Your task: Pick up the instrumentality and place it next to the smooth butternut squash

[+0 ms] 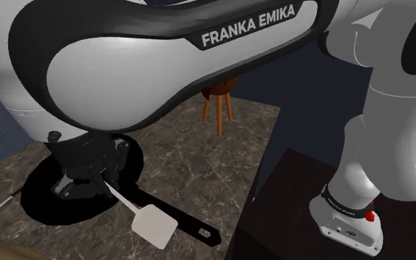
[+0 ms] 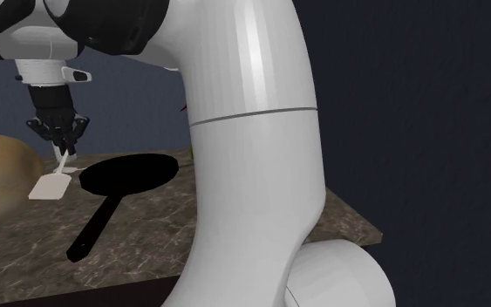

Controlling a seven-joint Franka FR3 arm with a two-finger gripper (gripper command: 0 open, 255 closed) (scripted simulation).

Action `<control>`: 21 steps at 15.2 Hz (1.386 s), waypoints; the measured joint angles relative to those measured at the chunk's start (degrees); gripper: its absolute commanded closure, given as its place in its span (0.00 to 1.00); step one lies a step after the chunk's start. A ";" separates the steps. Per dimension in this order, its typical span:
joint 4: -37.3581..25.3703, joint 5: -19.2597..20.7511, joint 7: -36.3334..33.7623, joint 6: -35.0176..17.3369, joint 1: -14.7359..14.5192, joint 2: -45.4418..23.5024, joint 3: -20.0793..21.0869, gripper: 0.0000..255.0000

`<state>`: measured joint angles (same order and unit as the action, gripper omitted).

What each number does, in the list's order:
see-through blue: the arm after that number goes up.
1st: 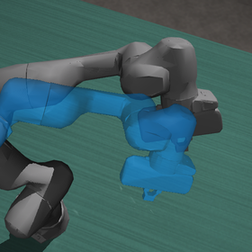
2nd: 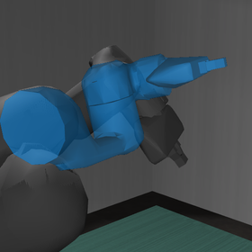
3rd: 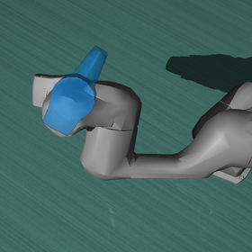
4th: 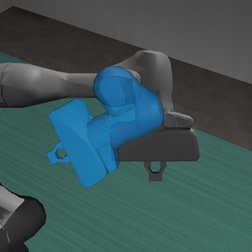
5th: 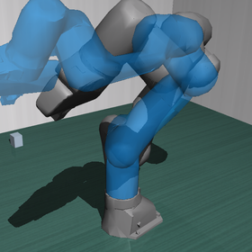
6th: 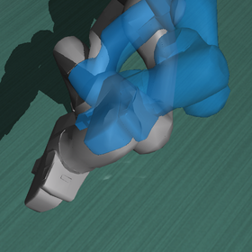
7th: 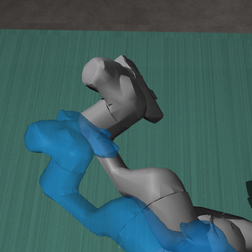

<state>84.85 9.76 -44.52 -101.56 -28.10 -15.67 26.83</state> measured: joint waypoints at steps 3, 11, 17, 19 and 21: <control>2.30 0.09 -0.19 -2.35 0.15 -0.08 -0.08 1.00; 8.10 0.43 -0.70 -8.33 0.49 -0.34 -0.31 1.00; 11.51 1.08 -1.27 -12.52 0.53 -1.22 -0.56 1.00; 12.37 1.39 -1.43 -13.84 0.53 -1.74 -0.69 1.00; 13.46 1.66 -1.72 -15.23 0.48 -2.10 -0.78 1.00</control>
<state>98.31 11.42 -46.24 -116.78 -27.62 -17.77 26.05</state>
